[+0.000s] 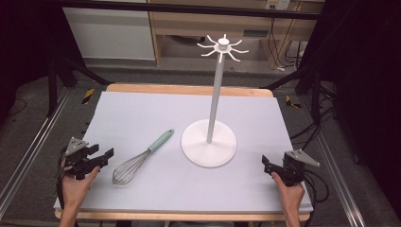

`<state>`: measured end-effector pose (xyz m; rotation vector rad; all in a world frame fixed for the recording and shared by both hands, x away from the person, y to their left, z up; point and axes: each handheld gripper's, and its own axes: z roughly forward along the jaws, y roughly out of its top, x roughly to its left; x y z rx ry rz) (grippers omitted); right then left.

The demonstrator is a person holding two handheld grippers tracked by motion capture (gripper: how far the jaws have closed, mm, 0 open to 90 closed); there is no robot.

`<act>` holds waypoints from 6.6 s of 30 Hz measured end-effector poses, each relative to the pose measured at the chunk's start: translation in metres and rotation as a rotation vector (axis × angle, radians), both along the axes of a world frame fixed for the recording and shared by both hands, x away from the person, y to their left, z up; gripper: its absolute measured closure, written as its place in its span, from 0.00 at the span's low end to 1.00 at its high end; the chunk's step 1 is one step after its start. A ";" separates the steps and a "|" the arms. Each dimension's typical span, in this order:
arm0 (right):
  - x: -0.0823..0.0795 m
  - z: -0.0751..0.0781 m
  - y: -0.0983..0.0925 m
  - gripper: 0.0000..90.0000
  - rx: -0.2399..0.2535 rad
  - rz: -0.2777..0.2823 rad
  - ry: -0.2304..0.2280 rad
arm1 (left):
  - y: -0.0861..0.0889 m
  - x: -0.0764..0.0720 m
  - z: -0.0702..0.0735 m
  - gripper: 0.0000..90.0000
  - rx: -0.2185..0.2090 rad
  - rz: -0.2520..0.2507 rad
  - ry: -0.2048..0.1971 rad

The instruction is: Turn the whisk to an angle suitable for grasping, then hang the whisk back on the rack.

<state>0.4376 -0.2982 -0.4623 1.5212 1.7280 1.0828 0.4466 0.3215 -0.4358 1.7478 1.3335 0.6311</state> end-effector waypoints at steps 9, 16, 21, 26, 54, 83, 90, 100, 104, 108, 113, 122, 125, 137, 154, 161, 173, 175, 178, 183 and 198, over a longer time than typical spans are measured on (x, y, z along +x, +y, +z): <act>-0.006 0.004 0.008 0.12 -0.058 0.039 0.007 | -0.010 -0.002 0.021 0.39 -0.018 -0.094 0.005; -0.005 0.008 0.013 0.12 -0.069 0.031 0.024 | -0.017 0.003 0.035 0.42 -0.005 -0.156 0.018; -0.005 0.011 0.013 0.12 -0.066 0.041 0.023 | -0.027 0.011 0.039 0.42 0.035 -0.182 0.042; -0.004 0.012 0.016 0.12 -0.083 0.051 0.027 | -0.037 0.019 0.042 0.43 0.075 -0.207 0.067; -0.001 0.009 0.021 0.12 -0.105 0.091 0.060 | -0.109 0.054 0.056 0.44 0.245 -0.352 0.162; 0.001 0.008 0.021 0.12 -0.095 0.103 0.076 | -0.149 0.083 0.031 0.51 0.345 -0.387 0.285; 0.001 0.008 0.021 0.12 -0.099 0.102 0.074 | -0.151 0.088 0.025 0.55 0.355 -0.390 0.308; 0.000 0.007 0.022 0.12 -0.107 0.108 0.081 | -0.154 0.092 0.016 0.60 0.379 -0.400 0.345; 0.000 0.006 0.023 0.12 -0.110 0.114 0.082 | -0.158 0.092 0.013 0.61 0.395 -0.403 0.353; 0.001 0.006 0.023 0.13 -0.111 0.114 0.088 | -0.160 0.093 0.010 0.61 0.405 -0.405 0.363; 0.000 0.005 0.023 0.13 -0.114 0.119 0.087 | -0.161 0.093 0.007 0.61 0.418 -0.400 0.368; 0.001 0.005 0.023 0.13 -0.117 0.122 0.091 | -0.160 0.096 0.000 0.58 0.446 -0.397 0.386; 0.001 0.005 0.023 0.13 -0.110 0.125 0.095 | -0.161 0.097 -0.002 0.57 0.452 -0.398 0.390; 0.002 0.004 0.024 0.13 -0.107 0.131 0.102 | -0.160 0.103 -0.009 0.62 0.453 -0.388 0.418; 0.002 0.004 0.024 0.13 -0.105 0.133 0.104 | -0.157 0.109 -0.013 0.75 0.435 -0.359 0.460; 0.002 0.003 0.025 0.13 -0.110 0.135 0.104 | -0.157 0.108 -0.012 0.76 0.437 -0.368 0.456; 0.003 0.003 0.024 0.13 -0.107 0.135 0.097 | -0.147 0.096 0.009 0.76 0.385 -0.369 0.376; 0.002 0.003 0.024 0.13 -0.111 0.131 0.105 | -0.145 0.093 0.013 0.76 0.367 -0.371 0.358; 0.002 0.003 0.024 0.13 -0.112 0.132 0.101 | -0.143 0.085 0.020 0.76 0.347 -0.372 0.319; 0.001 0.003 0.024 0.13 -0.111 0.130 0.100 | -0.135 0.074 0.033 0.76 0.303 -0.367 0.252; 0.002 0.003 0.024 0.13 -0.107 0.133 0.101 | -0.121 0.055 0.058 0.76 0.202 -0.371 0.134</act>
